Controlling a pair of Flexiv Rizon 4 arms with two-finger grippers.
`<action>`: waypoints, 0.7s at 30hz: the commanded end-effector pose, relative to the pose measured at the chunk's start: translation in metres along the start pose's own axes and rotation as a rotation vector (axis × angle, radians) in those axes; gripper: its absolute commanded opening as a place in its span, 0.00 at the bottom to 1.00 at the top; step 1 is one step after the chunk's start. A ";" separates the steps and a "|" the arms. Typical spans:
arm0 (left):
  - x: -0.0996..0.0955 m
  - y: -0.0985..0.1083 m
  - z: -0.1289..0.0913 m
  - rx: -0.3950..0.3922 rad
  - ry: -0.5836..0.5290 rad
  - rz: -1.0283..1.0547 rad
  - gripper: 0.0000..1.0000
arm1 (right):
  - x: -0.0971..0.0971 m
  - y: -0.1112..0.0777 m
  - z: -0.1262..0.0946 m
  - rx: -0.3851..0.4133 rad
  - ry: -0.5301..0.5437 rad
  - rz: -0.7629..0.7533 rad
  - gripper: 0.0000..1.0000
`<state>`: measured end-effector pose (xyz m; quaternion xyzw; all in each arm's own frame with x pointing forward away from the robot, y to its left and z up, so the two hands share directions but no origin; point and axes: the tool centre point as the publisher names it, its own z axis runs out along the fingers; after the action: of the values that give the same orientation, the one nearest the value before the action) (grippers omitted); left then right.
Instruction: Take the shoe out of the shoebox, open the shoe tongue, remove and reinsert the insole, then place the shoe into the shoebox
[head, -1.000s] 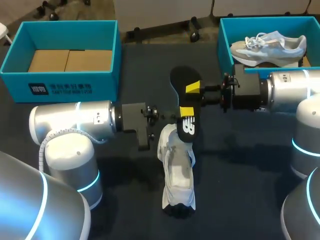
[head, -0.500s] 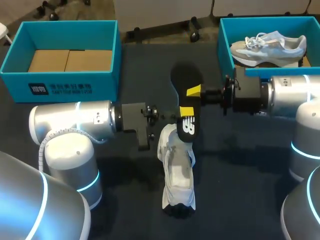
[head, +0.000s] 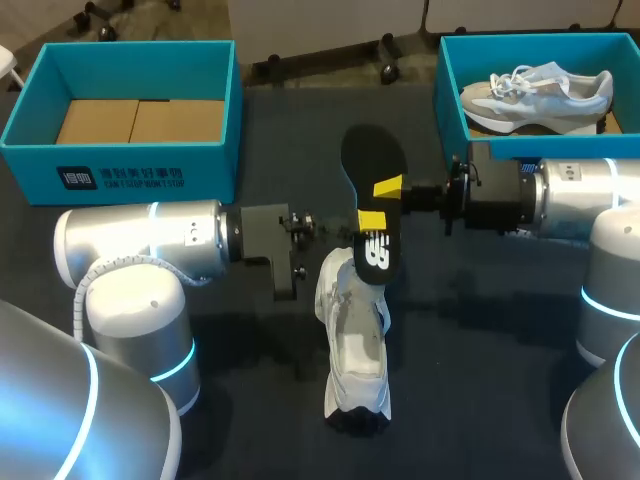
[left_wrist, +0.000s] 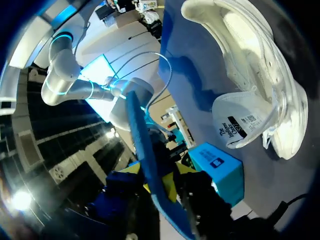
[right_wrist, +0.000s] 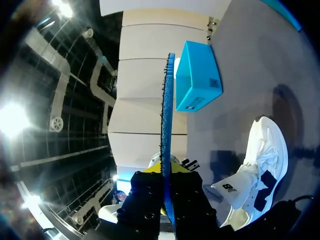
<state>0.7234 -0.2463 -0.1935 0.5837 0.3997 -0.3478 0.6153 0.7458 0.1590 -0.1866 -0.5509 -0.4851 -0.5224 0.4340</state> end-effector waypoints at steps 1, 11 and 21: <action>-0.007 0.006 -0.028 0.028 0.019 -0.016 1.00 | -0.006 -0.003 0.001 0.005 0.001 0.000 0.00; -0.008 0.026 -0.082 0.133 0.175 -0.233 1.00 | -0.022 -0.012 0.007 0.023 -0.014 -0.007 0.00; -0.007 0.036 -0.090 0.225 0.367 -0.262 1.00 | -0.026 -0.014 0.013 0.030 -0.072 -0.031 0.00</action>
<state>0.7428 -0.1584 -0.1790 0.6189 0.5306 -0.3611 0.4528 0.7326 0.1697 -0.2137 -0.5544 -0.5154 -0.5038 0.4161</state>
